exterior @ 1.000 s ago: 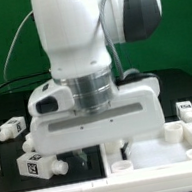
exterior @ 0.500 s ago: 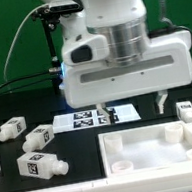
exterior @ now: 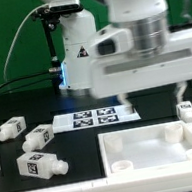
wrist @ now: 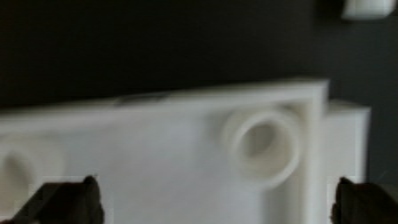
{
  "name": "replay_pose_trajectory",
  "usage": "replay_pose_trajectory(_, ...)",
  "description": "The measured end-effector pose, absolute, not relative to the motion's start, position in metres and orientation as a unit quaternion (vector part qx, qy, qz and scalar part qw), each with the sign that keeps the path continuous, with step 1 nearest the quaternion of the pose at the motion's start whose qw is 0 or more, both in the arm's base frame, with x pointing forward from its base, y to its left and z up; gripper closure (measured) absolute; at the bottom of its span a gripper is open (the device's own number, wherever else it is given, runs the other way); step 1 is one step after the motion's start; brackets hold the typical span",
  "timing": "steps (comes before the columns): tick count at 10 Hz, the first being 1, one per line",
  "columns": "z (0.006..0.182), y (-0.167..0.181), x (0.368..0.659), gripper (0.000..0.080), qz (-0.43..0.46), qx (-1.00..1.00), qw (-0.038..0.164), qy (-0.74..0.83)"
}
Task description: Assemble square table
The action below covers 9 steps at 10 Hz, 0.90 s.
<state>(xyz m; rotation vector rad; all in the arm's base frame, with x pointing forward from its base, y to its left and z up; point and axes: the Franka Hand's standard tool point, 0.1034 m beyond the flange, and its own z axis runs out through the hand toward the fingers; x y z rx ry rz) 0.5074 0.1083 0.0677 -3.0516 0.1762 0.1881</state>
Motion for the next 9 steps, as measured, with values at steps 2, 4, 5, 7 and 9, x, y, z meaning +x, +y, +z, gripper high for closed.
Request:
replay_pose_trajectory(2, 0.064, 0.122, 0.494, 0.0151, 0.069, -0.996, 0.037, 0.053)
replay_pose_trajectory(4, 0.063, 0.122, 0.492, 0.0151, 0.070, -0.995, 0.037, 0.052)
replay_pose_trajectory(5, 0.061, 0.124, 0.492, 0.0151, 0.064, -0.996, 0.037, 0.052)
replay_pose_trajectory(7, 0.049, 0.144, 0.463, 0.0151, 0.046, -0.997, 0.036, 0.059)
replay_pose_trajectory(9, 0.025, 0.182, 0.426, 0.0151, 0.034, -0.997, 0.034, 0.061)
